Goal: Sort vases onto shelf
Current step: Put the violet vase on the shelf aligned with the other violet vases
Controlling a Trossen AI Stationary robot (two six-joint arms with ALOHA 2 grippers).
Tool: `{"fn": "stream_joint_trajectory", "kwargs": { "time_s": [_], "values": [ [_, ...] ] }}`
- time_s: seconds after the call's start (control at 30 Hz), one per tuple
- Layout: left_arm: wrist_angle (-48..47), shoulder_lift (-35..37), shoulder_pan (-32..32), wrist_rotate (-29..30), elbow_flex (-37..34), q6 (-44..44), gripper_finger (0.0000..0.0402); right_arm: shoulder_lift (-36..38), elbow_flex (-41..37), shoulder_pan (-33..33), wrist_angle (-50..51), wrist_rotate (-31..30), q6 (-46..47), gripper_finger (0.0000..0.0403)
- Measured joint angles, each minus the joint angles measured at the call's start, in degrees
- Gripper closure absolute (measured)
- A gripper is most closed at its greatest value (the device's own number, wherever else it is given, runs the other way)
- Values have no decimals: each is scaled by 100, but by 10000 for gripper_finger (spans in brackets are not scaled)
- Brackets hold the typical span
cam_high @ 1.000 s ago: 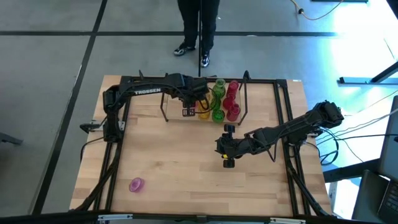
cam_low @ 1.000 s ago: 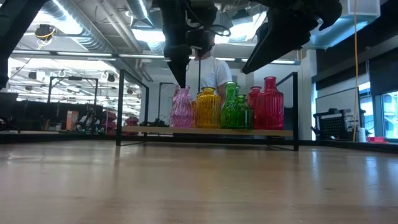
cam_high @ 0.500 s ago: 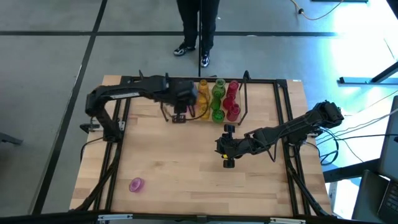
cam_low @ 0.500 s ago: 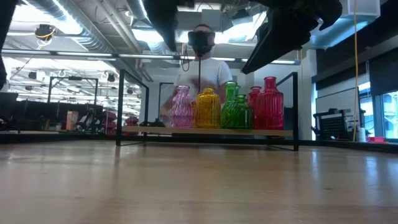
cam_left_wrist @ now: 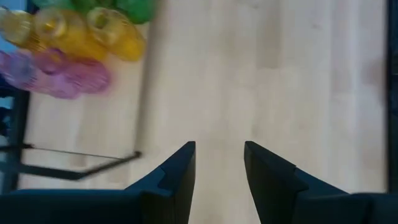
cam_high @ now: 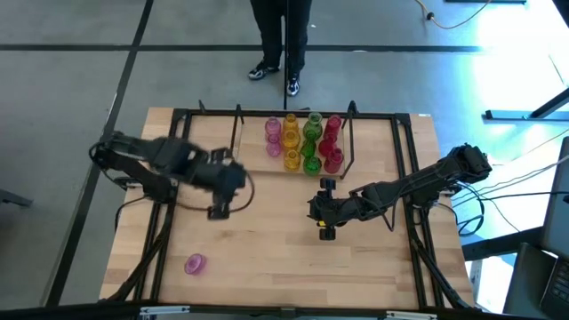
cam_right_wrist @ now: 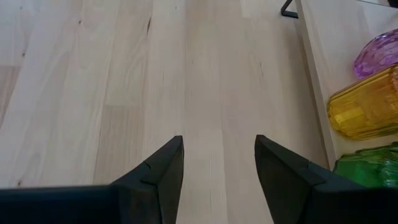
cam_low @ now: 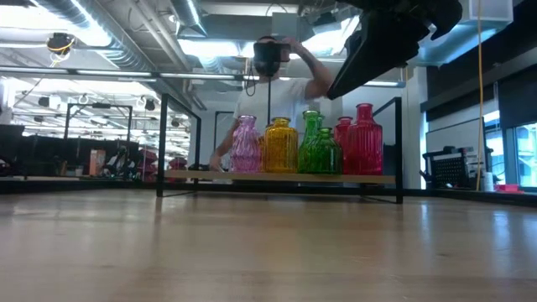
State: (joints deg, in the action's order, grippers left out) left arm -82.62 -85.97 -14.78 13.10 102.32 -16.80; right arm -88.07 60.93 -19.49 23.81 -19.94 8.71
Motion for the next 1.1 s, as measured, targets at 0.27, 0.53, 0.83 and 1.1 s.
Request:
{"fn": "stream_joint_trajectory", "kwargs": {
  "time_s": [0.27,0.53,0.83,1.1],
  "values": [
    [-425,3,-1555,303,-4,-1790,271,0,0,0,-21,-4,13,224],
    [-708,21,-2865,762,-116,-3749,271,0,0,0,-19,-7,37,224],
    [-718,322,-3615,746,-919,-5324,271,0,0,0,142,-2,155,224],
    [74,1106,-4083,410,-2467,-7020,271,0,0,0,180,-2,153,224]
  ]
}}
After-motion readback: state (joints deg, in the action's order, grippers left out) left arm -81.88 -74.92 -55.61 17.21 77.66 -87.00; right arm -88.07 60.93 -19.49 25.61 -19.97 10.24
